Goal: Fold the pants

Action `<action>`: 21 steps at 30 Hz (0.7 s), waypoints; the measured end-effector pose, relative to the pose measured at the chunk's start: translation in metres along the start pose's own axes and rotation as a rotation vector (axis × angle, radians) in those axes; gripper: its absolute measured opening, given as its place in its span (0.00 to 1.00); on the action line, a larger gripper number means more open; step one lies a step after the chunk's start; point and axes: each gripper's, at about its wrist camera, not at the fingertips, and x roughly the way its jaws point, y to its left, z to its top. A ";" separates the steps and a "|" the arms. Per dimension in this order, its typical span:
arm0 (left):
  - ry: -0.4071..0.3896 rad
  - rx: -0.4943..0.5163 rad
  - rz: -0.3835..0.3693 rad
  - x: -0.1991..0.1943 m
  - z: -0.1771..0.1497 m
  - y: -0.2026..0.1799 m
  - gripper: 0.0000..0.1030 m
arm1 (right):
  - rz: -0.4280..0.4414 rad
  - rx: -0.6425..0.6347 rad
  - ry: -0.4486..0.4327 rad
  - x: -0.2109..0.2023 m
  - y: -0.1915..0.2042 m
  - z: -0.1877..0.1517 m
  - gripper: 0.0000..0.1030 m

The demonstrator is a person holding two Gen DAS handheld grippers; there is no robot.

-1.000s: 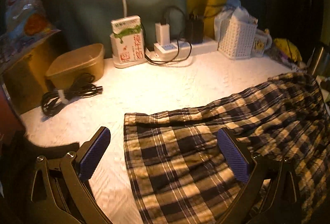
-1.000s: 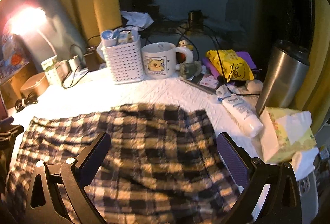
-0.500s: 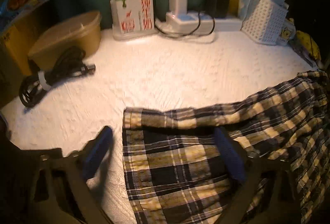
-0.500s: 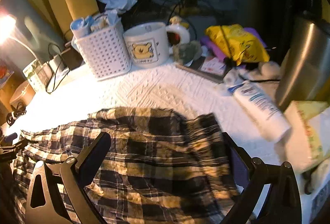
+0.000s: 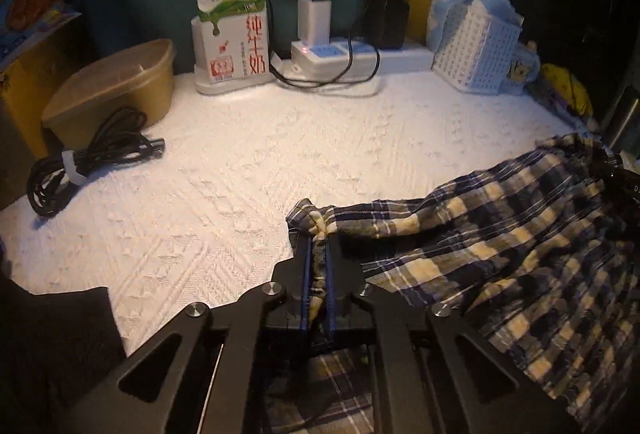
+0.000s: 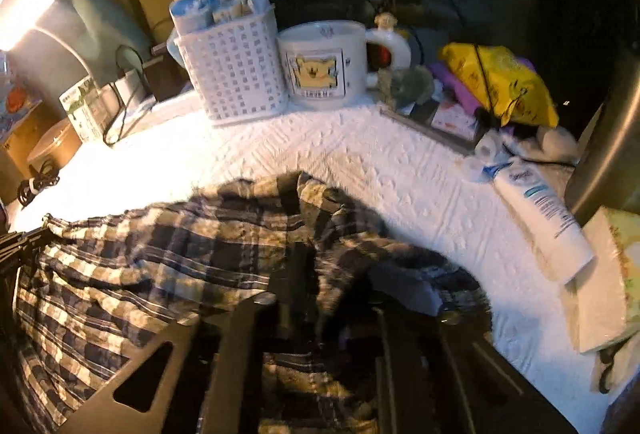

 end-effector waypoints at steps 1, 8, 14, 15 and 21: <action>-0.014 0.000 0.001 -0.004 0.001 0.000 0.05 | -0.001 -0.004 -0.010 -0.005 0.000 0.000 0.10; -0.137 0.008 -0.001 -0.038 0.022 0.004 0.04 | -0.035 -0.038 -0.102 -0.038 0.006 0.011 0.07; -0.215 0.035 0.006 -0.051 0.052 0.004 0.04 | -0.048 -0.048 -0.182 -0.059 0.010 0.031 0.05; -0.228 0.037 0.008 -0.054 0.056 0.005 0.04 | -0.049 -0.050 -0.193 -0.061 0.011 0.035 0.05; -0.322 0.049 0.043 -0.067 0.095 0.017 0.04 | -0.049 -0.054 -0.273 -0.074 0.016 0.062 0.05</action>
